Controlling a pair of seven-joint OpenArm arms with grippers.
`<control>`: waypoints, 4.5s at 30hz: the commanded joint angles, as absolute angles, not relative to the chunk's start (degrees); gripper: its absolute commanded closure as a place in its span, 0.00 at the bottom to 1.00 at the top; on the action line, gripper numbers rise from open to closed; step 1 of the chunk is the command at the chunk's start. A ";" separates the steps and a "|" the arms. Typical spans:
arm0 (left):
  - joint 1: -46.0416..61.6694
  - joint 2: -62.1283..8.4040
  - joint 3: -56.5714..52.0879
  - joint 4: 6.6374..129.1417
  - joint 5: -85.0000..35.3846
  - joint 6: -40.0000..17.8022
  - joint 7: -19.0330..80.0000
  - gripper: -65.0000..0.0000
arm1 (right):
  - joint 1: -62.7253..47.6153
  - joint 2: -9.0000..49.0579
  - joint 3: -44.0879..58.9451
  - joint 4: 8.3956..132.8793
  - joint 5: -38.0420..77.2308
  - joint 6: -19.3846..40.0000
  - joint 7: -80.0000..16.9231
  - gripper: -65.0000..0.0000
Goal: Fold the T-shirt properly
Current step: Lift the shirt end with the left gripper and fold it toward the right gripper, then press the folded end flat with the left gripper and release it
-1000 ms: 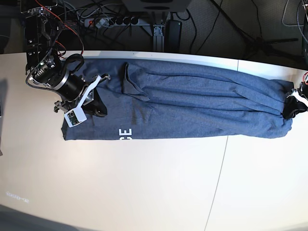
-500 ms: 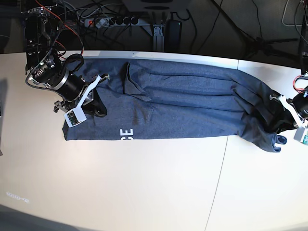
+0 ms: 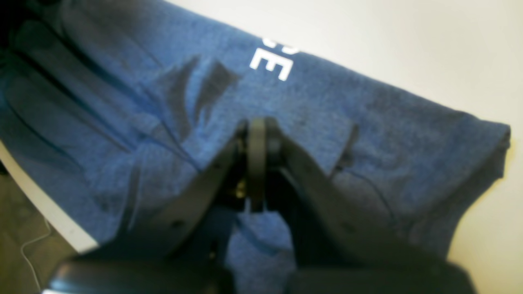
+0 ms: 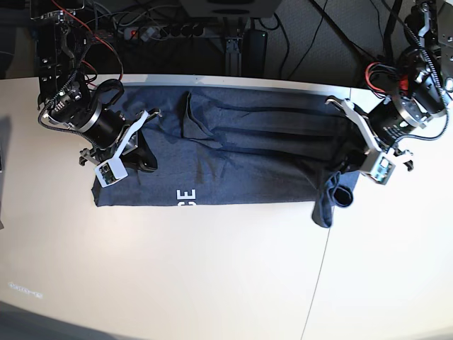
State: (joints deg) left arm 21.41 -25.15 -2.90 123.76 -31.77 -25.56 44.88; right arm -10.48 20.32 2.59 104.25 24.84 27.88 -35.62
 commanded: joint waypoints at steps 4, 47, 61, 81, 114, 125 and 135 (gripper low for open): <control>21.12 -23.00 4.71 124.75 -25.43 -21.34 40.77 1.00 | -9.54 21.08 2.94 105.32 25.45 32.36 -34.37 1.00; 11.14 -4.25 26.79 108.97 -4.75 -14.33 37.71 0.52 | -8.91 21.08 2.94 105.32 25.54 32.36 -34.33 1.00; 7.75 -2.35 22.22 109.49 -3.09 -11.53 40.14 0.53 | -8.91 21.08 2.94 105.32 25.52 32.36 -34.33 1.00; 14.48 -12.40 11.05 114.32 -8.56 -13.15 33.45 1.00 | -8.95 21.08 2.94 105.32 25.50 32.36 -34.61 1.00; 15.20 -12.12 37.17 113.62 -0.10 -11.09 30.59 1.00 | -8.93 21.08 2.94 105.32 25.52 32.36 -34.74 1.00; 7.55 -12.05 28.05 107.55 -4.23 -10.92 25.08 1.00 | -9.04 21.06 2.94 105.32 25.54 32.38 -34.94 1.00; -1.85 -4.49 28.21 86.39 -3.36 -11.16 21.85 1.00 | -9.06 21.08 2.94 105.32 25.52 32.36 -34.98 1.00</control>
